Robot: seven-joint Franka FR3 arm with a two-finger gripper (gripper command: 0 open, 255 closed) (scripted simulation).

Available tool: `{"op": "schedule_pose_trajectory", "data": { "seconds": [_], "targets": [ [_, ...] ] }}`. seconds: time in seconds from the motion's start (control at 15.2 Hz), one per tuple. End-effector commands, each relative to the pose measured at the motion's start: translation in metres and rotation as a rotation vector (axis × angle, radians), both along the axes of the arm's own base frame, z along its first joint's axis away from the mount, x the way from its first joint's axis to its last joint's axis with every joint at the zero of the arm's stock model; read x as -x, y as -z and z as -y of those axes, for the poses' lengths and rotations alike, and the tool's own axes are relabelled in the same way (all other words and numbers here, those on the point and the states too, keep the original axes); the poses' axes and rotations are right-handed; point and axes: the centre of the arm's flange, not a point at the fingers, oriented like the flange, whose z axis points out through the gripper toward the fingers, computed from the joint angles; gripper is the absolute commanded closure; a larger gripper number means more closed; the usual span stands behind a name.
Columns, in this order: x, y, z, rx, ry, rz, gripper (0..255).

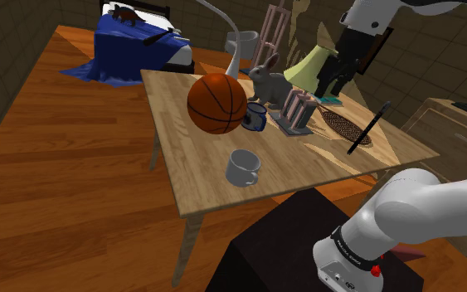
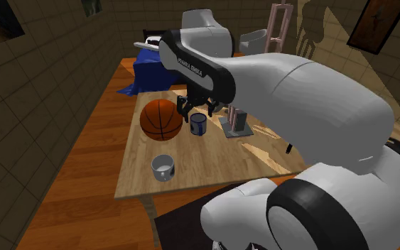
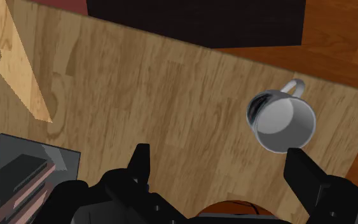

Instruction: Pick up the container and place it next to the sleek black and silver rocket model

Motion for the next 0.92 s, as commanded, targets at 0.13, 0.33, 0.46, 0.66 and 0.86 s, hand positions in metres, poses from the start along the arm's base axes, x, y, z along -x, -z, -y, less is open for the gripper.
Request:
{"op": "schedule_pose_trajectory", "data": {
  "seconds": [0.13,0.33,0.46,0.66,0.86],
  "targets": [
    [-0.019,0.016,0.007,0.000,-0.007,0.005,0],
    [-0.047,0.040,0.018,0.001,-0.018,0.012,0],
    [-0.066,0.056,0.026,0.001,-0.025,0.017,0],
    [-0.095,0.079,0.036,0.001,-0.035,0.025,0],
    [-0.124,0.103,0.046,0.002,-0.046,0.032,0]
  ]
}}
